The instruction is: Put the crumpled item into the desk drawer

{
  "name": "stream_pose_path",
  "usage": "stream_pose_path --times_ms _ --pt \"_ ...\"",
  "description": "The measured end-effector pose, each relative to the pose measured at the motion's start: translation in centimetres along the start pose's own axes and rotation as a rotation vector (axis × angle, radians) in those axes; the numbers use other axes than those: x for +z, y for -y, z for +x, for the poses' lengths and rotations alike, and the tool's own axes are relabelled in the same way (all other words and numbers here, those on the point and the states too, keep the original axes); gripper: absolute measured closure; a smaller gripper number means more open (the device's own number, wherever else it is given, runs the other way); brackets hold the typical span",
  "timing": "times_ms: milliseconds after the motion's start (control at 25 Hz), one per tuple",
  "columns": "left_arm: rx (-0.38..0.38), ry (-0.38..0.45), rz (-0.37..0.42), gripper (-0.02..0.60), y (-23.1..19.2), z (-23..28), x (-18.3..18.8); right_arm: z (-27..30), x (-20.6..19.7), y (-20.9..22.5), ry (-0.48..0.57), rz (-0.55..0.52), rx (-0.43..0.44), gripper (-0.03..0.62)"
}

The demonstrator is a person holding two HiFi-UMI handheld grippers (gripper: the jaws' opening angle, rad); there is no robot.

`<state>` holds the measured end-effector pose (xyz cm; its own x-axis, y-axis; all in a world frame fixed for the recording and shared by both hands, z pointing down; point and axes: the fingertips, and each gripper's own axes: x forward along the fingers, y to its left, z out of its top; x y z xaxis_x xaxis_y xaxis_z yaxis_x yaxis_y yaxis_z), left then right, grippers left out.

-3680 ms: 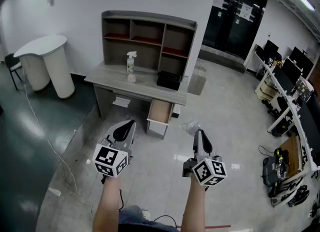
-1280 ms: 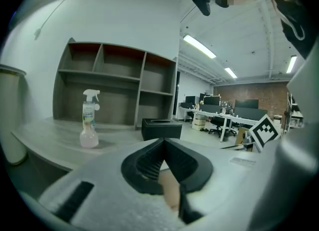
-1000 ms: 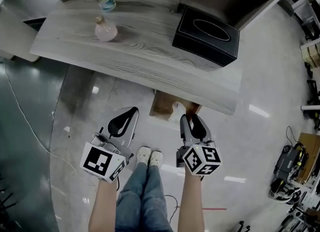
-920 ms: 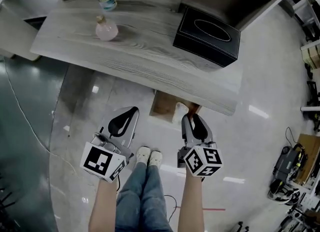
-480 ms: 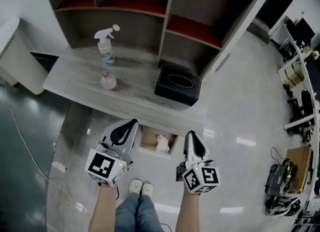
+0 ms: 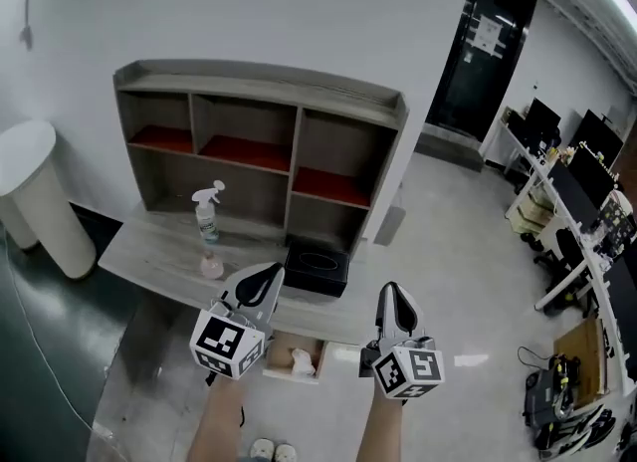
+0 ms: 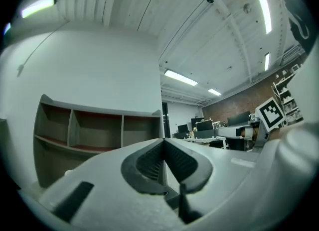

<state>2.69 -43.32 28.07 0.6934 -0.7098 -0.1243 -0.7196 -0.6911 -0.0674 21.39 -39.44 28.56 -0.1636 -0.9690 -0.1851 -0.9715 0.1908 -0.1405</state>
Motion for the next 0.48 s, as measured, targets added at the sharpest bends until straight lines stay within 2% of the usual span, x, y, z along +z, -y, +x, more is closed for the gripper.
stream_pose_path --times_ms 200,480 --pt "-0.015 0.043 0.036 0.581 0.9 0.3 2.5 -0.8 2.4 -0.1 0.044 -0.025 -0.009 0.583" --pt "0.003 0.059 0.044 0.581 1.4 -0.3 4.2 -1.9 2.5 -0.5 0.038 -0.006 0.003 0.585"
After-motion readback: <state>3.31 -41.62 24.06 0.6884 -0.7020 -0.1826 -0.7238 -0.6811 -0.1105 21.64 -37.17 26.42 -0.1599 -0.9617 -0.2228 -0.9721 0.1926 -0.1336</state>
